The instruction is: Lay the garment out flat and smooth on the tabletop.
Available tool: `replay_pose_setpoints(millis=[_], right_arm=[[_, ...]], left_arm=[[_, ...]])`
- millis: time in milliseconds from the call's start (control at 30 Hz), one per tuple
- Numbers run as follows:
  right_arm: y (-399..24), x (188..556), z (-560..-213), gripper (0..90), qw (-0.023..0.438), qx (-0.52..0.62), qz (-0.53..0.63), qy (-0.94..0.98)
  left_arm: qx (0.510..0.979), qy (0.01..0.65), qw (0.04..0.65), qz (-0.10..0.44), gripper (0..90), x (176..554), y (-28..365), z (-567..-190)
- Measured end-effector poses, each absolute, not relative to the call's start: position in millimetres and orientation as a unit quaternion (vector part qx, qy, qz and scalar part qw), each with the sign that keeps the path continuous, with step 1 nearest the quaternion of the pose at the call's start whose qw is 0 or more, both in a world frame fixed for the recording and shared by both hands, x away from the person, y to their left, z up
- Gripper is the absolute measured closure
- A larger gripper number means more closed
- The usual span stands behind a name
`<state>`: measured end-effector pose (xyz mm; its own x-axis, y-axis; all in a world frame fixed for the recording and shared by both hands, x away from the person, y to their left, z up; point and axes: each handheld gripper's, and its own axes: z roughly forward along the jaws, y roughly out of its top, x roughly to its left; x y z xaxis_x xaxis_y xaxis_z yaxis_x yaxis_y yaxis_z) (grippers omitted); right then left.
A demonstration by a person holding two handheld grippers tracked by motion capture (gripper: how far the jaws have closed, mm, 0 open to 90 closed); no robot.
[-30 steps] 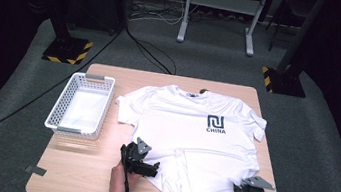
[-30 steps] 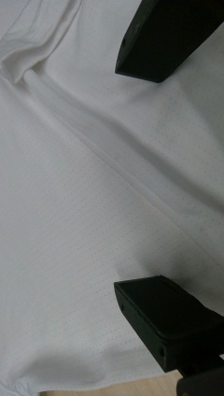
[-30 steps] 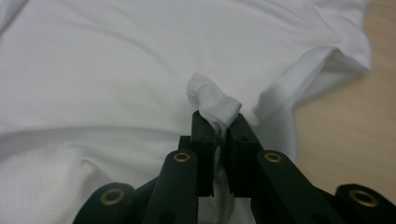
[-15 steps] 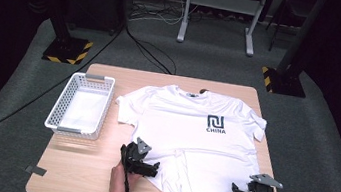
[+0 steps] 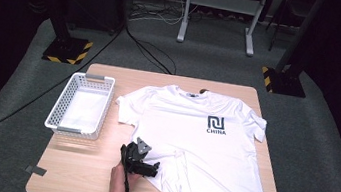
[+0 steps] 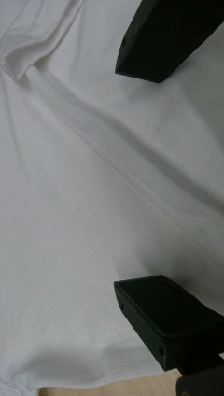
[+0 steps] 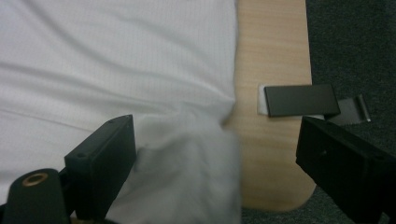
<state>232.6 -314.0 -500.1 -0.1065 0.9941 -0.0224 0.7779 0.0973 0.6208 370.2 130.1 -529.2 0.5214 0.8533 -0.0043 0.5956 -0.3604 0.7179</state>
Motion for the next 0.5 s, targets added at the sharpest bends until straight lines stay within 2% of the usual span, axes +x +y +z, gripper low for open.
replay_pose_setpoints(millis=[133,233,367,500], right_arm=[[-306,259,-498,10.1,0.227,0.613,0.246,0.715],[-295,279,-494,10.1,0.228,0.597,0.259,0.724],[-279,311,-500,9.6,0.225,0.581,0.267,0.735],[-274,331,-512,9.0,0.220,0.584,0.259,0.737]], left_arm=[[0.807,0.438,0.347,0.191,4.6,369,124,-521],[0.817,0.411,0.356,0.190,9.2,370,105,-510],[0.849,0.368,0.333,0.182,18.3,383,64,-504],[0.857,0.371,0.317,0.169,33.0,401,49,-511]])
